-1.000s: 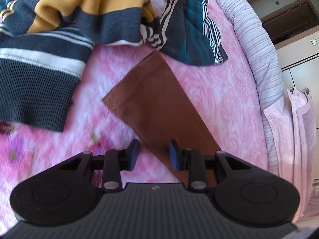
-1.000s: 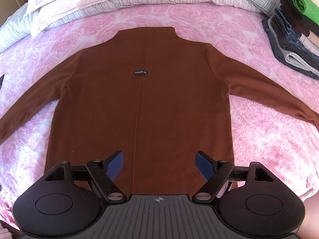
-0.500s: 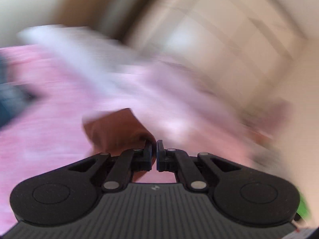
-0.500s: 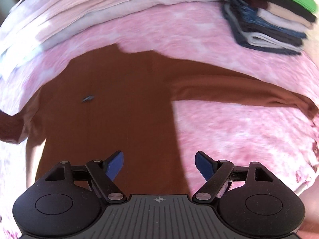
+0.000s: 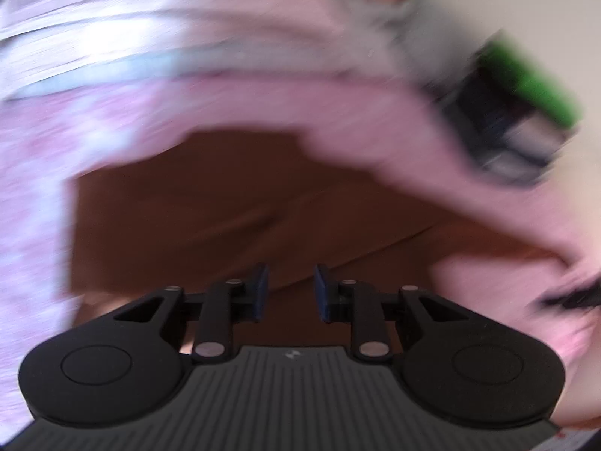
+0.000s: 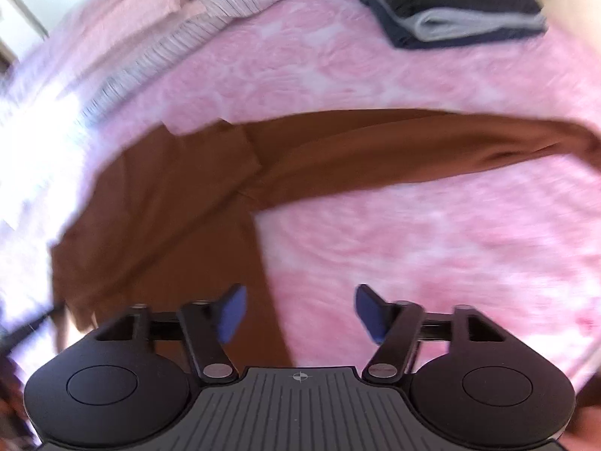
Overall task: Fold large clothes
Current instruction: 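Fold the held sleeve across the shirt body with the left gripper and release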
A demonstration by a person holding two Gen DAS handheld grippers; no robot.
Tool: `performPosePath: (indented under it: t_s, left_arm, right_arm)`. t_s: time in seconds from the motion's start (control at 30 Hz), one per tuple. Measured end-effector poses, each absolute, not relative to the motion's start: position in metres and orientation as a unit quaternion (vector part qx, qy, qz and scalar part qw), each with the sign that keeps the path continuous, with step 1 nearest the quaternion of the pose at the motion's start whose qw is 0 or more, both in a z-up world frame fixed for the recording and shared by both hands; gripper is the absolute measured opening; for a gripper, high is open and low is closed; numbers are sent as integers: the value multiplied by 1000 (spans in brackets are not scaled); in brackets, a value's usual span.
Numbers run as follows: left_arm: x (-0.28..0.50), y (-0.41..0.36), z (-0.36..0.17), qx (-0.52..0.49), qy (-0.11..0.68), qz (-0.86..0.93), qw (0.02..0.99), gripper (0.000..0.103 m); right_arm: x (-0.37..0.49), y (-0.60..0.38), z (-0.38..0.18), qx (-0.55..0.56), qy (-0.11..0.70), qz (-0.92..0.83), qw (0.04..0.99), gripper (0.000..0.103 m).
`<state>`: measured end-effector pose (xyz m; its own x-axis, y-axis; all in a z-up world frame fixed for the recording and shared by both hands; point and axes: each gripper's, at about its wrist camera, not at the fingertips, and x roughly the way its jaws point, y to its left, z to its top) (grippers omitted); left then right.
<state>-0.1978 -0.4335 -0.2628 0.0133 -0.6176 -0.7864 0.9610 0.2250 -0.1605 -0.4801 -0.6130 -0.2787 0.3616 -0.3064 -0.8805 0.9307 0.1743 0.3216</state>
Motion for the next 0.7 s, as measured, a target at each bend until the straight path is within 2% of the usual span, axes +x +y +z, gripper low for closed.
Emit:
performPosePath:
  t_s: [0.1,0.23,0.4,0.5,0.57,0.6,0.7]
  left_arm:
    - [-171,-419,-284,287,371,-524,711,30]
    - [-146,-412,-301,365,321,-487,726,45]
    - [-126,-410,-313,395,310,-472,724,46]
    - [-125,-408,-316,395,307,-477,723,49]
    - [-123,-409,-321,399,305,-482,718,49]
    - [-122,-411,-322,402,304,-483,716,49]
    - [-123,-410,-324,403,297,-487,716,49]
  right_arm:
    - [-470,-636,-297,512,268,-422,699,56]
    - [-448,-669,-334,589,190,-399,677,56]
    - [-418,-697,-372,620,164,-404,652,56]
    - [-406,-706,-388,622,166,-421,639,50]
    - [-401,-709,-388,605,166,-439,643,29]
    - [-399,-711,-386,594,168,-445,648,0]
    - [-392,-701,-354,521,132,-453,711,0]
